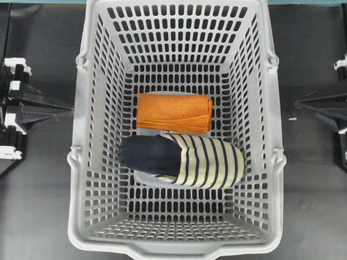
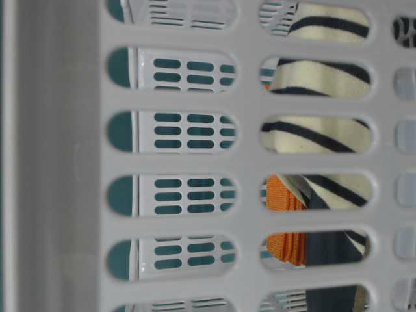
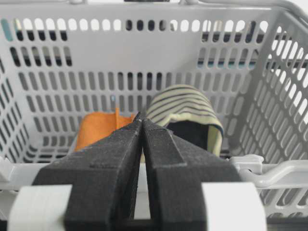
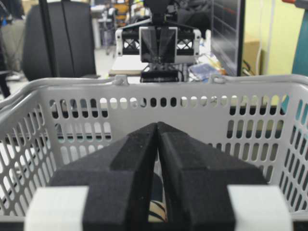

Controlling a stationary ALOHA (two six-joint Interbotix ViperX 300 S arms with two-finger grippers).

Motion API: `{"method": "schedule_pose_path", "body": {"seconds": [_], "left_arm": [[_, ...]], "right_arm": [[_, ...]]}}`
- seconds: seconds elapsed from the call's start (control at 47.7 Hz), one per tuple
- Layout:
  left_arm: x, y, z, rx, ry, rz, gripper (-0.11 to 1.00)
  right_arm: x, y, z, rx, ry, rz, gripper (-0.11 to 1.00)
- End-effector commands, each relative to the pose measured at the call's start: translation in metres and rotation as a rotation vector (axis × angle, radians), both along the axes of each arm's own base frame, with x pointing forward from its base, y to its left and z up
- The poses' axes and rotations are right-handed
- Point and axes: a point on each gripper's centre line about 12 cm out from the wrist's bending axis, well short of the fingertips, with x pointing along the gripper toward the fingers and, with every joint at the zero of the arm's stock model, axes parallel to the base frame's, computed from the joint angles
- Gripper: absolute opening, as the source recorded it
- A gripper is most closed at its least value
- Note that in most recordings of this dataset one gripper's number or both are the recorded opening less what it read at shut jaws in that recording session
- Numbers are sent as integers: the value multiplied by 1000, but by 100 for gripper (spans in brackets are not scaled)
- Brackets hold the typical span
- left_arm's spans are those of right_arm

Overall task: Pick up the slipper from the shopping basket with the left arm.
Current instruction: 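Move the left gripper over the basket toward the striped slipper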

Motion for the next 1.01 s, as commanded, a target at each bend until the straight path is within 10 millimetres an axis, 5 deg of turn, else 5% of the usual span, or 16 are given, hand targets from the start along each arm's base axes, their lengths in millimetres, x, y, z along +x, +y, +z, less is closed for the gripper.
{"method": "schedule_pose_path", "body": {"seconds": [0.0,0.252,0.503,0.985], "left_arm": [[6,-1,26,27,-9,-8,6],[38,0,68,22,216,2,1],[100,-7,93,40,484,-13,1],[221,-22,54,75,973,-32,1]], "right_arm": [[2,1,5,9,-12,3,0],[2,0,2,18,22,2,-1],[0,0,-2,15,57,2,-1],[-8,0,-2,13,77,3,-1]]}}
